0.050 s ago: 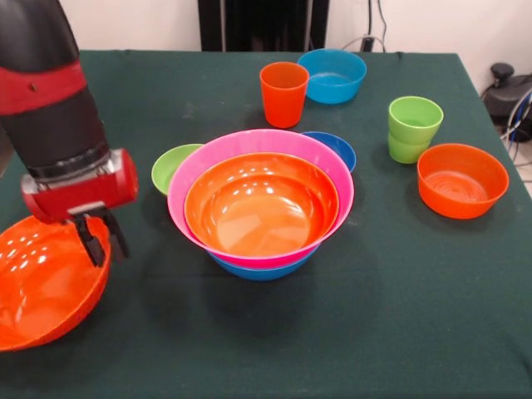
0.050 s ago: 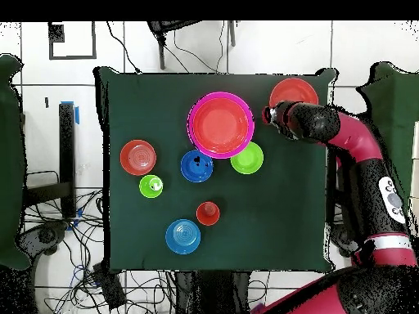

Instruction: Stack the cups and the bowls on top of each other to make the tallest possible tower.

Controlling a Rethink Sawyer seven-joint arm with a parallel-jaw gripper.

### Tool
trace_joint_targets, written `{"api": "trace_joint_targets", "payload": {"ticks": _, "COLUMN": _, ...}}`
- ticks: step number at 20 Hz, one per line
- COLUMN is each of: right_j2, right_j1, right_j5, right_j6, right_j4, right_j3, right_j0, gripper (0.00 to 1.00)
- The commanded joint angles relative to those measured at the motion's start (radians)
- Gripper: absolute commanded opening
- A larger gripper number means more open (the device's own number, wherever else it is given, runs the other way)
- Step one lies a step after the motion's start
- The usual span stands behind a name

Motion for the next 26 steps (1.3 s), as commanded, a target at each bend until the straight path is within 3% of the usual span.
{"api": "trace_joint_targets", "payload": {"ticks": 1, "right_j2": 0.016, "right_j1": -0.157, "right_j5": 0.062, "right_j6": -0.106, "right_j4": 0.004, "right_j3": 0.082, "right_j0": 0.041, "gripper": 0.00}}
{"api": "trace_joint_targets", "payload": {"ticks": 11, "right_j2": -0.008, "right_j1": -0.246, "right_j5": 0.036, "right_j6": -0.124, "right_j4": -0.041, "right_j3": 0.141, "right_j0": 0.065, "gripper": 0.00}}
{"api": "trace_joint_targets", "payload": {"ticks": 23, "right_j2": -0.046, "right_j1": -0.334, "right_j5": -0.044, "right_j6": -0.034, "right_j4": -0.070, "right_j3": 0.259, "right_j0": 0.069, "gripper": 0.00}}
{"api": "trace_joint_targets", "payload": {"ticks": 26, "right_j2": -0.024, "right_j1": -0.420, "right_j5": -0.009, "right_j6": -0.029, "right_j4": -0.032, "right_j3": 0.310, "right_j0": 0.060, "gripper": 0.00}}
